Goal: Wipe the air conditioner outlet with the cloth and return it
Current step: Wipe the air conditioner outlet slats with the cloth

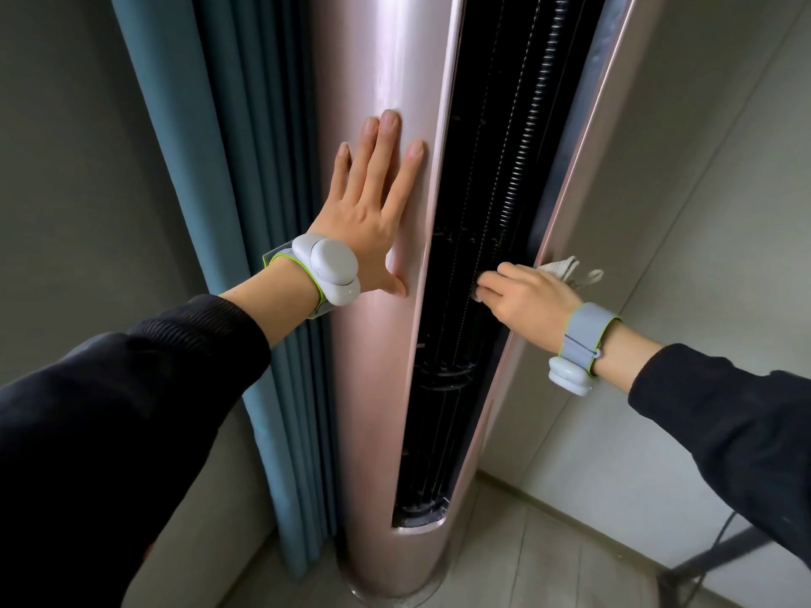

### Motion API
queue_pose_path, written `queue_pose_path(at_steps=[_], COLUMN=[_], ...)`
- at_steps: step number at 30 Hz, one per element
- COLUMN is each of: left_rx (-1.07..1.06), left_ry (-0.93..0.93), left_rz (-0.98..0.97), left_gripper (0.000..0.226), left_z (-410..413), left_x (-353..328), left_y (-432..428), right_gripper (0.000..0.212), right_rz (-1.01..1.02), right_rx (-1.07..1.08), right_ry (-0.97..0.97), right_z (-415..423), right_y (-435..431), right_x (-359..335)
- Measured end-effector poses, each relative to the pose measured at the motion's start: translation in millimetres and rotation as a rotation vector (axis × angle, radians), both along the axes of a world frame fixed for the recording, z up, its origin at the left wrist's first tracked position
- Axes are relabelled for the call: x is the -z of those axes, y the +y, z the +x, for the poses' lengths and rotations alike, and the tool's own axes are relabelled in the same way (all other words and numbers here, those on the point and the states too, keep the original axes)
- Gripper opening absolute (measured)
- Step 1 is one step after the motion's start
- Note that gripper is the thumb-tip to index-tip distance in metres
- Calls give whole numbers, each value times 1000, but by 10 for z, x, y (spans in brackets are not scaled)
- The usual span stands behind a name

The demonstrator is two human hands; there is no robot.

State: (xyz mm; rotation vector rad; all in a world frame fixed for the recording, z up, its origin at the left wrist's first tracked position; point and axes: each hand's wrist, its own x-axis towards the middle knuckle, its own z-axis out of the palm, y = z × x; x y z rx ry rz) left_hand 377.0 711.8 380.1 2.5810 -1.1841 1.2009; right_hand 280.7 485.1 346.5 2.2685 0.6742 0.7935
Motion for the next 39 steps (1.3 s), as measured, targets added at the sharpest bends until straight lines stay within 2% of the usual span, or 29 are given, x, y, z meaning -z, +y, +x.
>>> queue_pose_path(at_steps=[10,18,27,32,36,39], left_rx=[9,22,11,3,1,-1], left_ry=[-2,-5,-1,9,5,2], left_rz=[-9,-11,-9,-9,-6,-9], left_gripper=[162,159,158,160,160,160], left_z=[4,-4,-37,-41,-43,-35], left_x=[7,2,-19,-19,-17,-4], left_y=[-1,0,6,4,-3,-3], right_gripper=[21,18,17,21,9,26], right_rz=[-10,-124,-139,-81,-56,-108], right_rx=[13,111,197,195,164,245], right_ry=[62,130,178,208,215,302], right_z=[14,17,5,-16,28,97], right_y=[17,61,114,62,137,54], right_x=[75,169,325,313,413,493])
